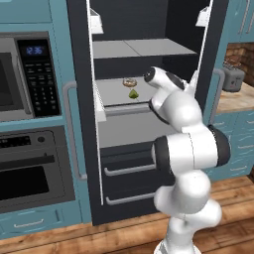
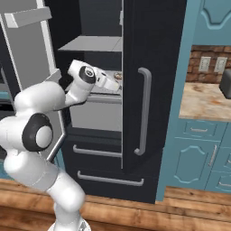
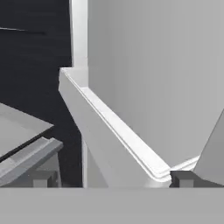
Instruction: Take the lemon wedge from the fridge and place it on the plate with fish on the dining counter.
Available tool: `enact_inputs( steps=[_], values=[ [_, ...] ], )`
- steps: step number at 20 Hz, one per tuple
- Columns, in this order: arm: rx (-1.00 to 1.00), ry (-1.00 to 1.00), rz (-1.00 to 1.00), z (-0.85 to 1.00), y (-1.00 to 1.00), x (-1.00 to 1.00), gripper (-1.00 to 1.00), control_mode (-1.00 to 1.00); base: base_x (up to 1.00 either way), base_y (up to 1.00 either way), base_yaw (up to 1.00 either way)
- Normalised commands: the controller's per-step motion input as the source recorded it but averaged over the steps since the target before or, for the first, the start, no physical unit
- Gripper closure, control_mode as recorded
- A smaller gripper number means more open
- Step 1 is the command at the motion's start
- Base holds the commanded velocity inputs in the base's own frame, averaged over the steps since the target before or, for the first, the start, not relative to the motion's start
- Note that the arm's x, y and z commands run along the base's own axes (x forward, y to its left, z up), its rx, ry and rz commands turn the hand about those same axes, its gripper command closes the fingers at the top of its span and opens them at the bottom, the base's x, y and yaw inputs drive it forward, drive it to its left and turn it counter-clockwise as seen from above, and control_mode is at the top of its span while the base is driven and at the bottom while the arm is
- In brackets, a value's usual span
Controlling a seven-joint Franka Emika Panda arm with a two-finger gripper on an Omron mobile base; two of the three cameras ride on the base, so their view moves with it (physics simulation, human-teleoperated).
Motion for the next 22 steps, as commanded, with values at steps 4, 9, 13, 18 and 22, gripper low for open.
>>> enact_inputs(
  steps=[4, 9, 13, 18, 22],
  values=[
    [0.00, 0.44, -0.46, -0.02, -0.97, 0.11, -1.00, -1.00, 0.00, 0.00, 0.00],
    [0.00, 0.37, -0.52, -0.07, -1.00, -0.21, -1.00, -1.00, 0.00, 0.00, 0.00],
    [0.01, 0.13, -0.40, -0.35, -1.00, -0.74, -1.00, -1.00, 0.00, 0.00, 0.00],
    [0.00, -0.12, -0.14, -0.47, -1.00, -1.00, -1.00, -1.00, 0.00, 0.00, 0.00],
    [0.07, -0.43, 0.06, 0.18, -0.59, -1.00, -1.00, -1.00, 0.00, 0.00, 0.00]
  ],
)
